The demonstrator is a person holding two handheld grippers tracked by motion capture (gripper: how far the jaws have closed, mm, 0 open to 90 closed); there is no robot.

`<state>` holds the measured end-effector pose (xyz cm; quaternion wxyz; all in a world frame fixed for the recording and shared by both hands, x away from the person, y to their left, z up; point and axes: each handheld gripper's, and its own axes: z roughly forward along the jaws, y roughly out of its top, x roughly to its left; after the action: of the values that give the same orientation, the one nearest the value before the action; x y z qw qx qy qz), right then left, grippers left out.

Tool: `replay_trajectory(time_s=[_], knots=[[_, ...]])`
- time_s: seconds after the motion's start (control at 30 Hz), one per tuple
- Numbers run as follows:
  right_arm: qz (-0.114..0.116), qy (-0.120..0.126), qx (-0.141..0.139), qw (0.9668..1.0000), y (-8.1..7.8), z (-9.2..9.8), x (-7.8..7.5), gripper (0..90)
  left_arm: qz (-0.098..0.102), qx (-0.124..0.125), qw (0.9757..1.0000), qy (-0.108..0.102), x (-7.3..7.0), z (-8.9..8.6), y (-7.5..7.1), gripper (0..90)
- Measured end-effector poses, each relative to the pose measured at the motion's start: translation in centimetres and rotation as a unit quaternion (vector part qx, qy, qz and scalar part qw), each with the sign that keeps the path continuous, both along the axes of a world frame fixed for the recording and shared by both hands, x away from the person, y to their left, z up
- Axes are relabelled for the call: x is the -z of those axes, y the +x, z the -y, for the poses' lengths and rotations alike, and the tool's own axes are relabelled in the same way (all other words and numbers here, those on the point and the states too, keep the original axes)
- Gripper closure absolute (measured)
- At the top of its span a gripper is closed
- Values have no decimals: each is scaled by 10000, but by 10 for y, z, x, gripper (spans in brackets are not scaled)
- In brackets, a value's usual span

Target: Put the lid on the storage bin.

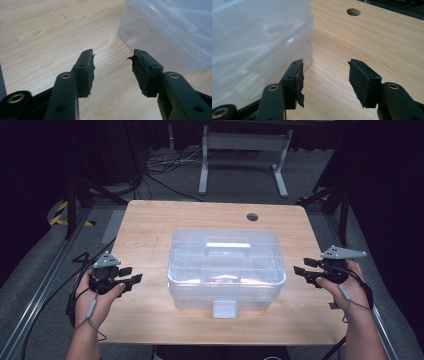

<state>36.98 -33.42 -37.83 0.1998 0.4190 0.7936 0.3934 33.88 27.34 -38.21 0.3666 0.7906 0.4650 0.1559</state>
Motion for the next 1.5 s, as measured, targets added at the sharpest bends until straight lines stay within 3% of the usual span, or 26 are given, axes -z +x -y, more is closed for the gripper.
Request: replay_trajectory(time_s=[0.2, 0.33, 0.5, 0.6, 1.0, 1.5], knots=[[-130, 69, 357, 9993, 12, 15, 19, 420, -51, -374, 9993, -2, 15, -5, 8, 396], [-256, 213, 524, 9981, 19, 22, 34, 400, -135, -365, 9992, -12, 24, -5, 13, 371], [-359, 206, 685, 9968, 24, 25, 48, 383, -259, -384, 9989, -50, 36, -4, 19, 358], [-419, 227, 781, 9958, 27, 27, 57, 379, -392, -341, 9986, -22, 48, -2, 24, 354], [-622, 146, 947, 9935, 34, 23, 84, 375, -766, -132, 9969, 140, 68, 5, 33, 340], [-735, -208, 756, 9942, 38, 11, 104, 367, -1049, 228, 9934, 410, 81, 15, 39, 334]])
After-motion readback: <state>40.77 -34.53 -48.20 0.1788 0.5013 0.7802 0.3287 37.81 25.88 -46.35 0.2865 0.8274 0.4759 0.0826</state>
